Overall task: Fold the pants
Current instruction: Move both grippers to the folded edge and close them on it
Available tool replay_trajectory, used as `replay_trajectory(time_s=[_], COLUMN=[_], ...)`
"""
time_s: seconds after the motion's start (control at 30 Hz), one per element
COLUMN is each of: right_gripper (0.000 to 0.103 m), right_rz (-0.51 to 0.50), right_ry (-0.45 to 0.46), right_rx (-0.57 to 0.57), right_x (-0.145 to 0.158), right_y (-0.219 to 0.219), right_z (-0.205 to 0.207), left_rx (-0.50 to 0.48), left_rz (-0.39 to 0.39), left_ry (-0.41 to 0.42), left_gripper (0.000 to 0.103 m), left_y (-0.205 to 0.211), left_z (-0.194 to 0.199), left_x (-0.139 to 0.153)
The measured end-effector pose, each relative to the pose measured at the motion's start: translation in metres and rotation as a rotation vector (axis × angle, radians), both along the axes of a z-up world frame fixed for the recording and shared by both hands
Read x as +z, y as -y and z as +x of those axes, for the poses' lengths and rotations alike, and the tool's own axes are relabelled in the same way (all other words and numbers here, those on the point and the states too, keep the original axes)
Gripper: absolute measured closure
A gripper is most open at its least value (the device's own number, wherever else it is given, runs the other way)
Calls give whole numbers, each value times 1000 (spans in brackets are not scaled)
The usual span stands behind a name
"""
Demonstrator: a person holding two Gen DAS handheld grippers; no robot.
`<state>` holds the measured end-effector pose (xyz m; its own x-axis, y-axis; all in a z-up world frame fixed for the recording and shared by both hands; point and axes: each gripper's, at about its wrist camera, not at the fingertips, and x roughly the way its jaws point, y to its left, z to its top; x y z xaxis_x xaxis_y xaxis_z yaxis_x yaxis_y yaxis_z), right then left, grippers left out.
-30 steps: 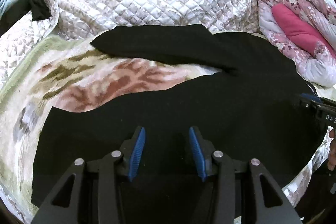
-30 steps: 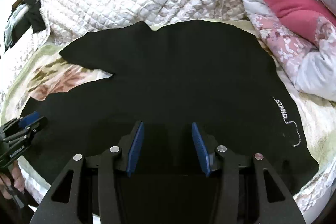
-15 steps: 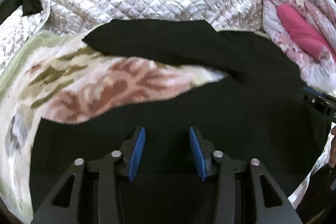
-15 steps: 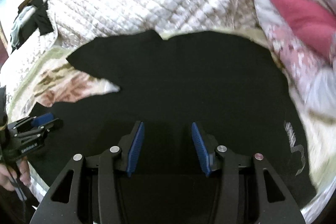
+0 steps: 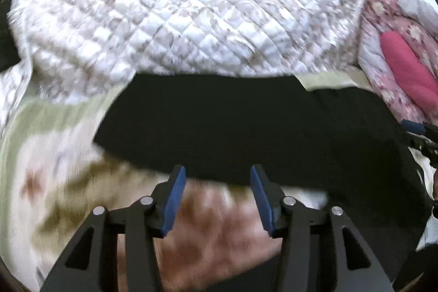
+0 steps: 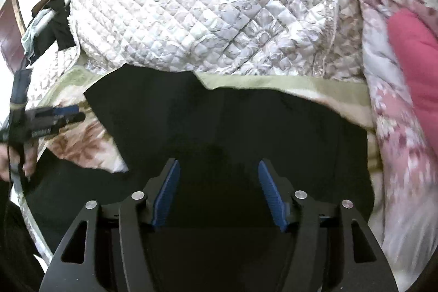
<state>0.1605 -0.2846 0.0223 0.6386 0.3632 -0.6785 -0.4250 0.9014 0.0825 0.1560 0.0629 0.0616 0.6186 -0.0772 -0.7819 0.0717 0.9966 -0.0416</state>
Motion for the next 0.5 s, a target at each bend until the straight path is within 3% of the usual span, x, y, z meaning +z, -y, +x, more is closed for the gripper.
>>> replay_trajectory(time_s=[0.1,0.27,0.5], right_gripper=[41,41,40], right_rz=[-34,-76,-180], right_ry=[5,9,-26], right_rx=[37,65,119], right_x=[1,-5,-29], right_y=[6,13,3], right_z=[35,92,142], left_rx=[-26,-36,-69], left_rz=[3,36,100], left_ry=[18,9,-4], left_gripper=[42,40,35], left_y=[-2,0,10], left_z=[42,103,152], left_x=[1,-17,-45])
